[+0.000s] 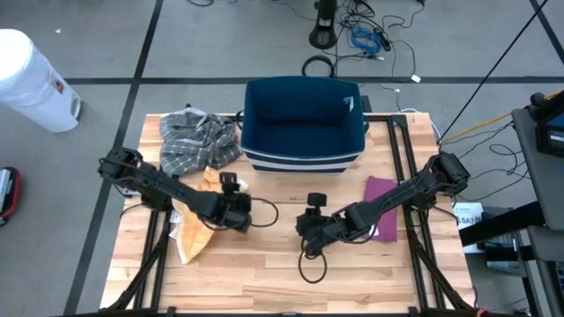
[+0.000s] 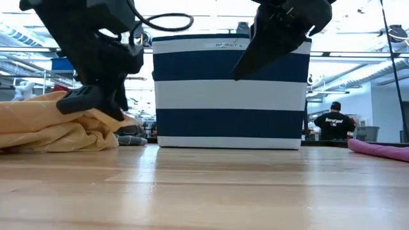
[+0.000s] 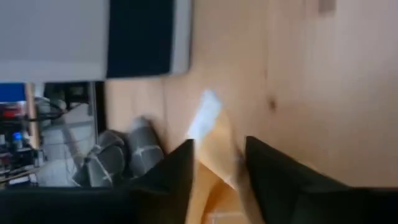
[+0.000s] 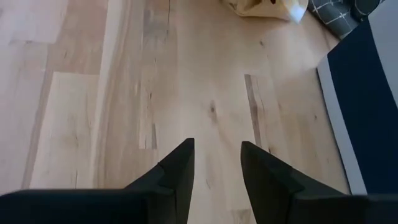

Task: Fold towel
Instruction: Fold the yellow towel

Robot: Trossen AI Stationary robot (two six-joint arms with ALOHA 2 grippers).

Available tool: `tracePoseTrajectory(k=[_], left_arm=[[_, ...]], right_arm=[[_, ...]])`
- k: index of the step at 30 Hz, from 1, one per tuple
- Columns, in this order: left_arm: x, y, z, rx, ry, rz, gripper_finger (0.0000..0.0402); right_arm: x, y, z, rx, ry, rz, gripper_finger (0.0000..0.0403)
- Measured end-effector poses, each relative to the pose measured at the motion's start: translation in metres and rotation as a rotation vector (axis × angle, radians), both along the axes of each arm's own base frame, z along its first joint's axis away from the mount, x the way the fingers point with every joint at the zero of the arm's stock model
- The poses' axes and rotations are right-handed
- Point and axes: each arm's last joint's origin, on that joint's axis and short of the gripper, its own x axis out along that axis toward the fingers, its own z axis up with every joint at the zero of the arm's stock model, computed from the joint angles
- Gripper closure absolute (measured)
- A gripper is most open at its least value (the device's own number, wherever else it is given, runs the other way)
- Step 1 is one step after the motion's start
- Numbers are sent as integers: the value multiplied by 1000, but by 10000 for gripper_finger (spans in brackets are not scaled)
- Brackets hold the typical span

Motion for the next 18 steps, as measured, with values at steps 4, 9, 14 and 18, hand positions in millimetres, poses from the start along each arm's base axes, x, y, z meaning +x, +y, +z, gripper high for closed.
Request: tracePoseTrajectory(k=[4, 9, 14, 18], left_arm=[[0, 10, -2, -110, 68, 21, 363], [2, 9, -1, -108, 82, -14, 396], [14, -1, 23, -116, 24, -96, 398], [25, -15, 66, -149, -90, -205, 399]], right_arm=[[-1, 2, 0, 5, -2, 4, 283], [1, 3, 1, 15, -25, 4, 283], [2, 4, 3, 10, -39, 17, 283], [2, 4, 3, 4, -39, 28, 282]])
